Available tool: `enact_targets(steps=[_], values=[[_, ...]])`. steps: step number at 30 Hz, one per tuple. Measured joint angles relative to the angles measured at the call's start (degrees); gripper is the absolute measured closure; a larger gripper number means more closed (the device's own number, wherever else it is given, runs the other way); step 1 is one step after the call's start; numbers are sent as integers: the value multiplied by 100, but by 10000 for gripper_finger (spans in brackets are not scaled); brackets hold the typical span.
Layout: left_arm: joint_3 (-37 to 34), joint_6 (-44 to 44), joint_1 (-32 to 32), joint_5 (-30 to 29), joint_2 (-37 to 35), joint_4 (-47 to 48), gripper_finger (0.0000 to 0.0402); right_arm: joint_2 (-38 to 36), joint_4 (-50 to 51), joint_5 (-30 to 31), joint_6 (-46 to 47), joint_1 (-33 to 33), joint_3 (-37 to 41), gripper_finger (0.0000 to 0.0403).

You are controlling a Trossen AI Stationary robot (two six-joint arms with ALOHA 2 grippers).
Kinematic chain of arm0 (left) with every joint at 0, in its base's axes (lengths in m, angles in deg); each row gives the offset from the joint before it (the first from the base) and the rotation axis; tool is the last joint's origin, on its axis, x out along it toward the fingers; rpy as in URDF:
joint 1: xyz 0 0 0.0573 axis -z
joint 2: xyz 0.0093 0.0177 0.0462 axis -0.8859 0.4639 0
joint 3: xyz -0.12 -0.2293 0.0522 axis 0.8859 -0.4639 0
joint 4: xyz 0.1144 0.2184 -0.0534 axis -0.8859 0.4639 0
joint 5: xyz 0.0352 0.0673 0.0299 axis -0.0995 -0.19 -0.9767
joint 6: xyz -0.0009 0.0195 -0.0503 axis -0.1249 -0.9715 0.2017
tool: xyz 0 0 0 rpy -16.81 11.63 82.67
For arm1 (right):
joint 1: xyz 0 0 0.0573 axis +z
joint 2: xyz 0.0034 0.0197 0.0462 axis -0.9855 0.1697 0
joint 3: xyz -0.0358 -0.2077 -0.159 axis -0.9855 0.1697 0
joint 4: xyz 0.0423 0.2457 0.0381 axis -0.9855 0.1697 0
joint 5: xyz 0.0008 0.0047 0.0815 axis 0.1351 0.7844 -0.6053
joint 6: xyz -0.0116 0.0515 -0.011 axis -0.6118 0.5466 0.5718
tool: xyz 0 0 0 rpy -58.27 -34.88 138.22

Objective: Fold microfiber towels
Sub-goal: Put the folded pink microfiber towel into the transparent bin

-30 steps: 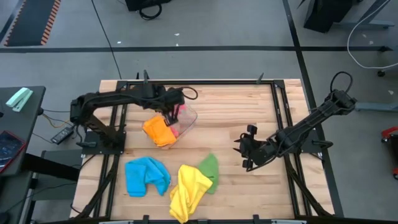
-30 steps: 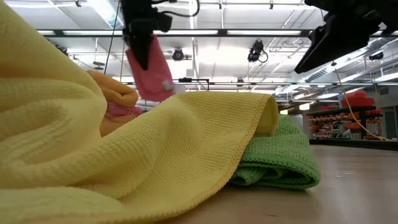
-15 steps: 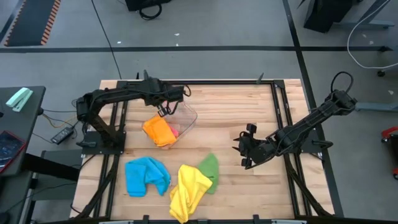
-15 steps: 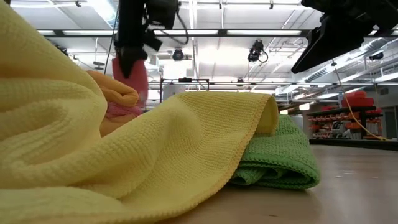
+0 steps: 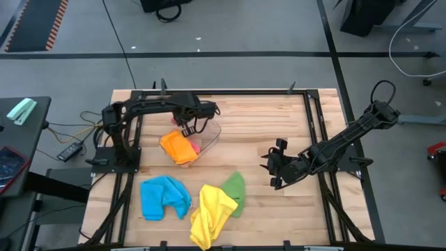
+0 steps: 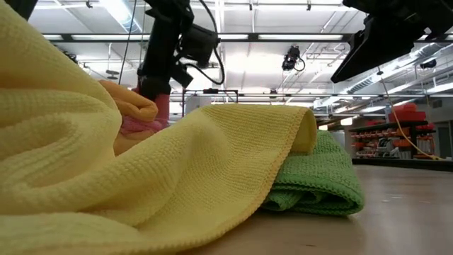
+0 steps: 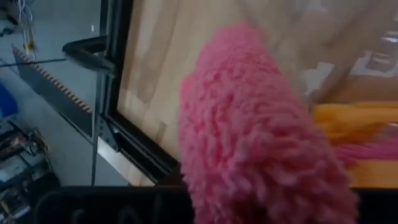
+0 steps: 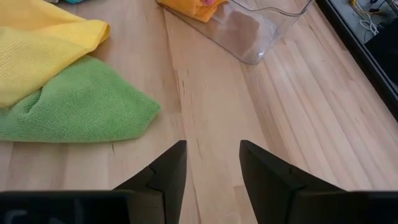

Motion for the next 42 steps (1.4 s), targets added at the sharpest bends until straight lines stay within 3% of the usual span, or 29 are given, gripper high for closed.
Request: enact_targets(steps=[8, 13, 22, 29, 36, 42], values=[[0, 175, 542, 434, 0, -123, 377, 0, -15, 0, 2, 1, 0, 247], [0, 152, 694, 932, 0, -572, 365, 0, -15, 0, 5, 0, 0, 247], [0, 120, 689, 1037, 461, -957, 381, 0, -15, -42, 78, 6, 0, 247], [0, -10, 742, 1218, 896, -1351, 359, 2, -16, -42, 66, 6, 0, 247], [-4, -34, 736, 1348, 1029, -1572, 374, 2, -15, -42, 75, 16, 0, 247], [-4, -159, 766, 1500, 1019, -1766, 343, 2, -16, -44, 88, 95, 0, 247]])
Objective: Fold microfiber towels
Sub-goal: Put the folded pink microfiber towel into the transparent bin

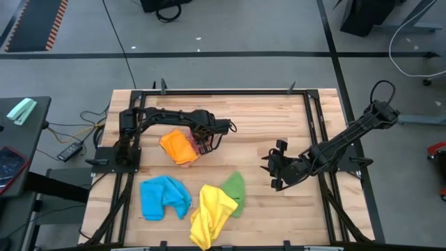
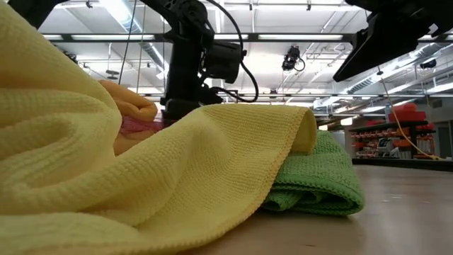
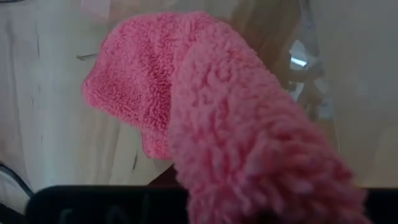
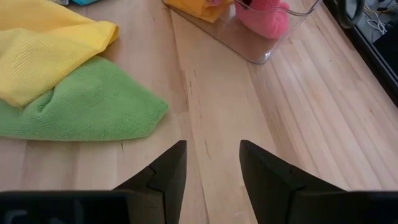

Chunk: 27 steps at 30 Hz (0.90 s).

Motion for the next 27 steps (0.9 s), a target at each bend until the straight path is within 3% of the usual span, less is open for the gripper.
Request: enact_targets(steps=[9, 17, 22, 27], values=[[0, -431, 36, 20, -45, -236, 242, 0, -1, 4, 12, 32, 2, 247], [11, -625, 63, 537, -515, -176, 162, 0, -45, 2, 10, 34, 2, 247], [17, -801, 82, 563, -1054, -104, 148, 0, -80, 3, -29, 34, 2, 247], [17, -938, -190, 557, -1327, -98, 164, 0, -86, 4, -23, 34, 2, 247]])
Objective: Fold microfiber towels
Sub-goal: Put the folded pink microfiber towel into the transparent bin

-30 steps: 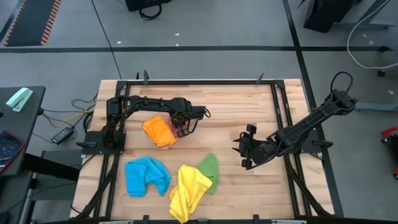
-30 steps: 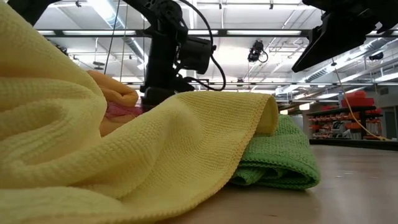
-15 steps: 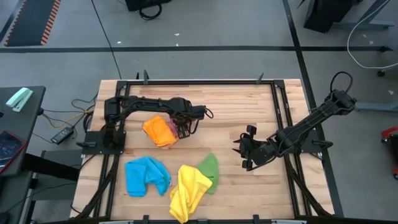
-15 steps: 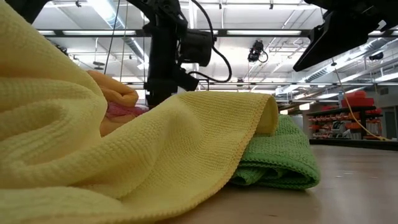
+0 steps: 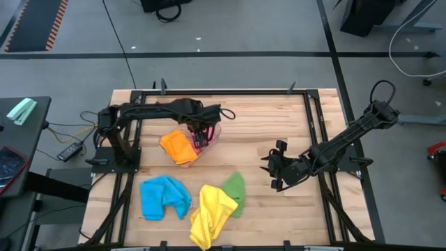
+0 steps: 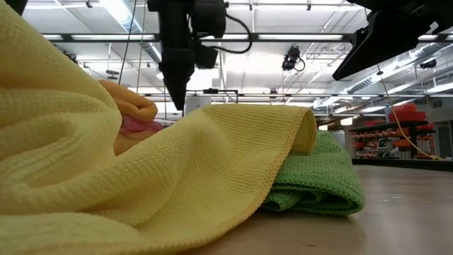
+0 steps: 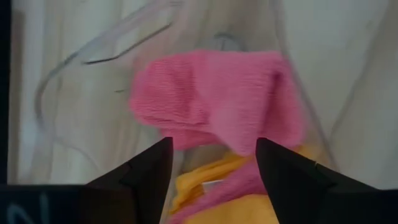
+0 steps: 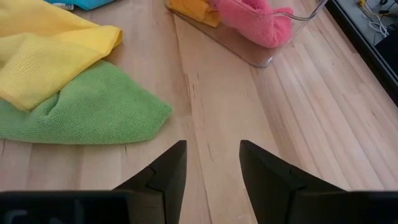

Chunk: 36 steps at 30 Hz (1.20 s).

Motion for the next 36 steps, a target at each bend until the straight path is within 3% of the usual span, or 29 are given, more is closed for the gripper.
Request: enact_targets(steps=[3, 6, 11, 16, 29, 36], values=[[-227, -30, -236, 79, -4, -295, 180, 0, -11, 0, -6, 0, 0, 247], [-718, -201, -442, 691, 1, -889, 197, 0, -11, 0, -9, 0, 0, 247], [-1199, -290, -708, 934, 4, -1484, 225, 0, -15, 0, -74, 0, 0, 247], [-1438, -359, -798, 1662, 16, -2007, 249, 0, -17, 0, -50, 0, 0, 247], [-2102, -450, -649, 1668, 85, -2828, 305, 0, -32, 2, -52, 0, 13, 247], [-2423, -489, -686, 1194, 85, -3220, 327, 0, -63, 2, -56, 0, 13, 247]])
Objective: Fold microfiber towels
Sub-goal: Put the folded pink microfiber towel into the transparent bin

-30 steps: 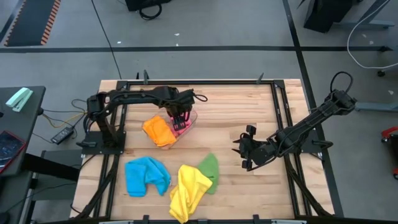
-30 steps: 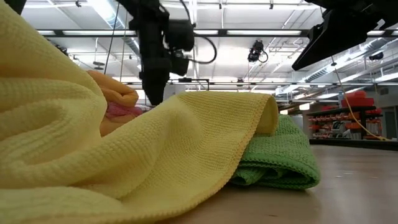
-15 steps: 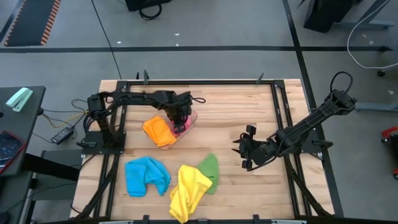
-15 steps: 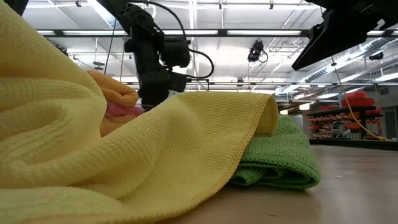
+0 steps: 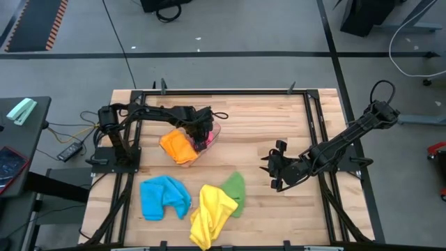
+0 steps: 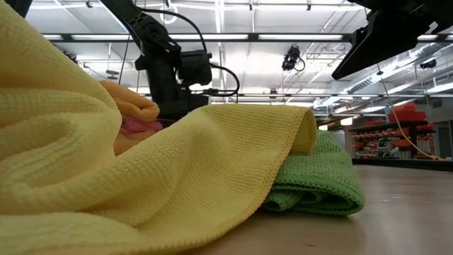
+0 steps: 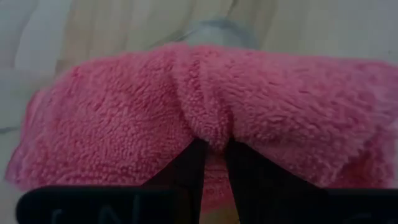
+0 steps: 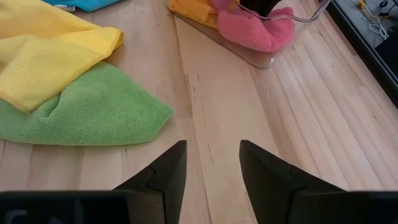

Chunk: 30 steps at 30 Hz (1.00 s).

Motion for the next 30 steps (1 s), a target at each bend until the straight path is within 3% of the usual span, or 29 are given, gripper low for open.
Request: enact_targets(steps=[6, 9, 19, 30], values=[[15, 425, -11, -1004, -11, 537, 349, 0, -2, 0, 2, 0, 0, 247], [12, 526, -11, -1139, -11, 630, 360, 0, -2, 0, 4, -2, 0, 247], [554, 683, 106, -1327, -45, 1130, 384, 0, -5, 1, 5, 0, 0, 247], [1303, 50, 662, -1036, -79, 2207, 340, 0, -2, 0, 26, 0, 0, 247]])
